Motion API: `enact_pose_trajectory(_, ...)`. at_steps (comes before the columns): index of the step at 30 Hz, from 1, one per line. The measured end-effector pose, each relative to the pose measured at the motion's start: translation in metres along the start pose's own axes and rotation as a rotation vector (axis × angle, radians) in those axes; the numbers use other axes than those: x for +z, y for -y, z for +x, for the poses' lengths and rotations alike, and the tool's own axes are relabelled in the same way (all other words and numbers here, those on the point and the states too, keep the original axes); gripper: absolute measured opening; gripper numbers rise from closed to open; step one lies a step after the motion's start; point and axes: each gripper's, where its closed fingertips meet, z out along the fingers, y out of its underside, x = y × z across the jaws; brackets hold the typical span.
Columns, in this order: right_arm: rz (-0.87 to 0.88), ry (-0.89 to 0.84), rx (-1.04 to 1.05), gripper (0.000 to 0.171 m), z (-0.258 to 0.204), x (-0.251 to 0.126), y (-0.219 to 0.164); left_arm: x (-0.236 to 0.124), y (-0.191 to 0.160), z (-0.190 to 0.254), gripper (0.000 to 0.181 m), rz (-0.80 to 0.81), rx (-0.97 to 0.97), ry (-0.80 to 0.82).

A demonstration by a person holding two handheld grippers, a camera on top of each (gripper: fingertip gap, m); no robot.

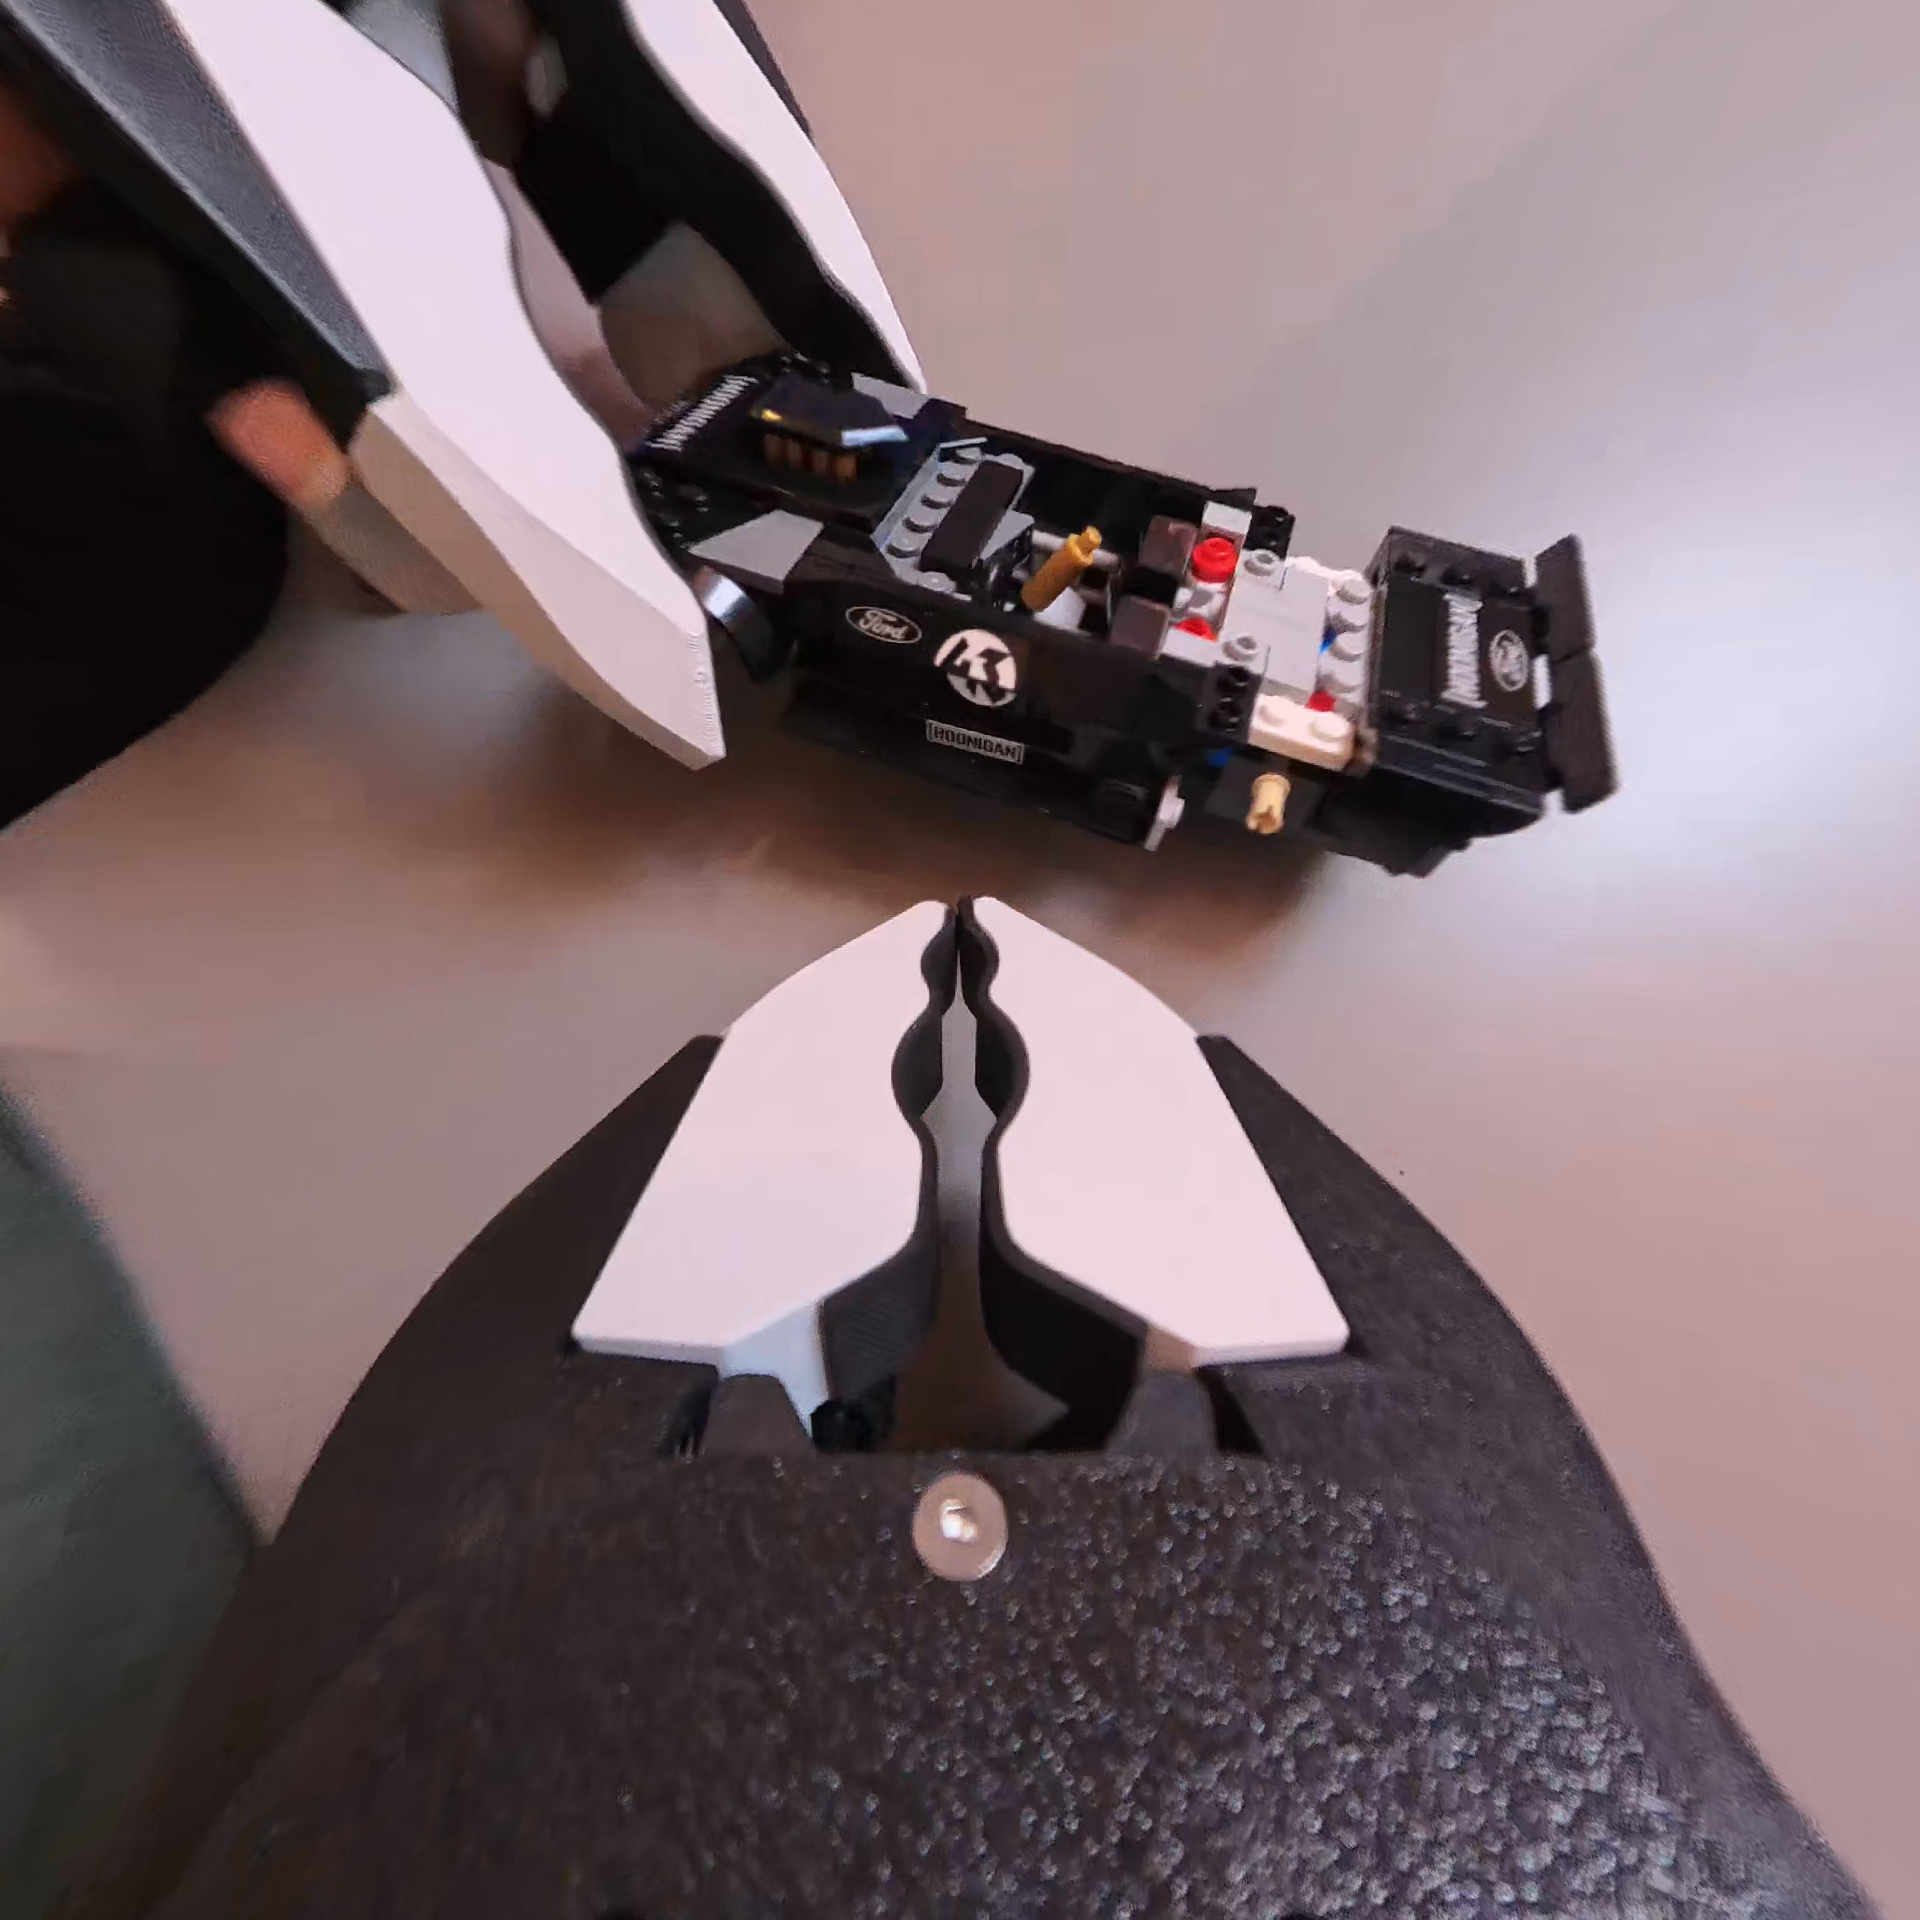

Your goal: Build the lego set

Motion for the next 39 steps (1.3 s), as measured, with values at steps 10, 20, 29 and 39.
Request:
enact_pose_trajectory(10,-0.162,-0.204,0.068,0.000,0.021,0.026,-0.004,0.004,0.015,0.001,0.092,0.084,-0.092,-0.043)
enact_pose_trajectory(20,-0.194,-0.328,0.101,0.000,0.038,0.026,0.000,0.004,0.025,0.001,0.092,0.218,-0.100,-0.034)
enact_pose_trajectory(29,-0.194,-0.372,0.096,0.000,0.043,0.023,-0.001,0.006,0.020,-0.002,0.092,0.276,-0.030,0.078)
enact_pose_trajectory(39,-0.179,-0.391,0.098,0.000,0.044,0.022,-0.002,0.002,0.024,-0.004,0.093,0.276,0.080,0.232)
